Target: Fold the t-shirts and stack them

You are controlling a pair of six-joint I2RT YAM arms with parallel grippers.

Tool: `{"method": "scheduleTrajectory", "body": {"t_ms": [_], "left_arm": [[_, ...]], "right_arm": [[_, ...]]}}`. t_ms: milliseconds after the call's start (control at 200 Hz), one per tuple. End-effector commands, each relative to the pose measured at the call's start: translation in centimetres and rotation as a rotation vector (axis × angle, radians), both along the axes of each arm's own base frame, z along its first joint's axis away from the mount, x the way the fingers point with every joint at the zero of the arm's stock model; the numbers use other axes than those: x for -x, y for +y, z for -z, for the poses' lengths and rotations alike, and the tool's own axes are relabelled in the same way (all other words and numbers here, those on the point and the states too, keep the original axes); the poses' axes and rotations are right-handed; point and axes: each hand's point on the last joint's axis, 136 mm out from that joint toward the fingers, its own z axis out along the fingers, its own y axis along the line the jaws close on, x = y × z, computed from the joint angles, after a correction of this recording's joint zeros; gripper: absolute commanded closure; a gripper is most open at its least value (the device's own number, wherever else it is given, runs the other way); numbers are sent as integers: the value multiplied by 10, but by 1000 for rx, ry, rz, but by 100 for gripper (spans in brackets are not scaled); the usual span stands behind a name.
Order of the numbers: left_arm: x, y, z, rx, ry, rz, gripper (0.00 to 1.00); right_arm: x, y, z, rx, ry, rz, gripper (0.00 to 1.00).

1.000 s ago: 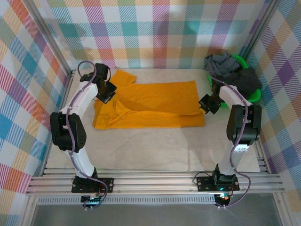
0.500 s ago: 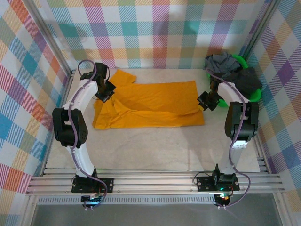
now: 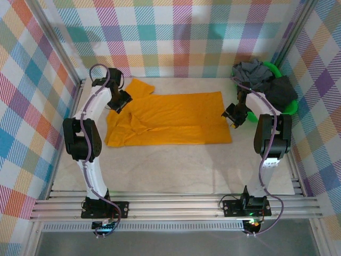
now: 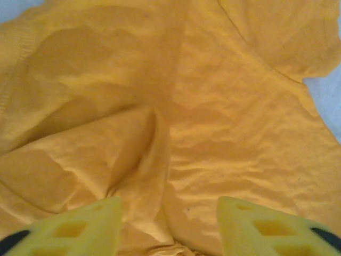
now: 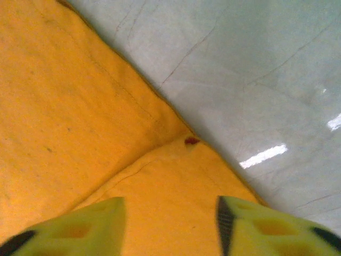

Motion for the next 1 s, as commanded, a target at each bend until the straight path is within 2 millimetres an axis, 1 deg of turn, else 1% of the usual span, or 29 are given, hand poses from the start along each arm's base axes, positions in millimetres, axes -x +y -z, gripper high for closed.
{"method": "scheduleTrajectory", "body": {"t_ms": [0, 30, 95, 220, 255, 320, 390, 455, 570, 630, 730, 875, 910, 995], "left_arm": [[36, 27, -12, -53, 52, -27, 42], [46, 32, -11, -52, 63, -40, 41], [76, 41, -1, -35, 104, -72, 42], [136, 52, 27, 30, 174, -163, 44], [148, 55, 36, 53, 183, -185, 44], [162, 61, 51, 106, 189, -235, 44], [164, 61, 64, 176, 175, -266, 44], [159, 64, 72, 191, 164, -275, 44], [148, 64, 92, 218, 162, -276, 45], [149, 66, 102, 209, 195, -283, 49], [147, 74, 109, 159, 209, -282, 60], [140, 84, 109, 114, 199, -271, 76], [139, 85, 109, 105, 198, -269, 82], [137, 90, 108, 80, 200, -267, 98]], "right_arm": [[3, -4, -36, 45, -90, -55, 43], [10, -3, -36, 43, -85, -65, 42], [27, 0, -34, 30, -80, -83, 41], [64, 7, -18, -14, -51, -102, 41], [73, 10, -14, -31, -48, -109, 41], [85, 17, -5, -71, -51, -128, 40], [93, 19, 6, -93, -37, -131, 39], [95, 18, 14, -107, -24, -127, 39], [93, 16, 27, -114, -11, -121, 39], [90, 14, 32, -112, -3, -115, 40], [87, 11, 39, -100, 14, -105, 43], [82, 10, 48, -95, 30, -93, 51], [81, 9, 51, -91, 35, -87, 56], [76, 7, 54, -77, 26, -79, 72]]}}
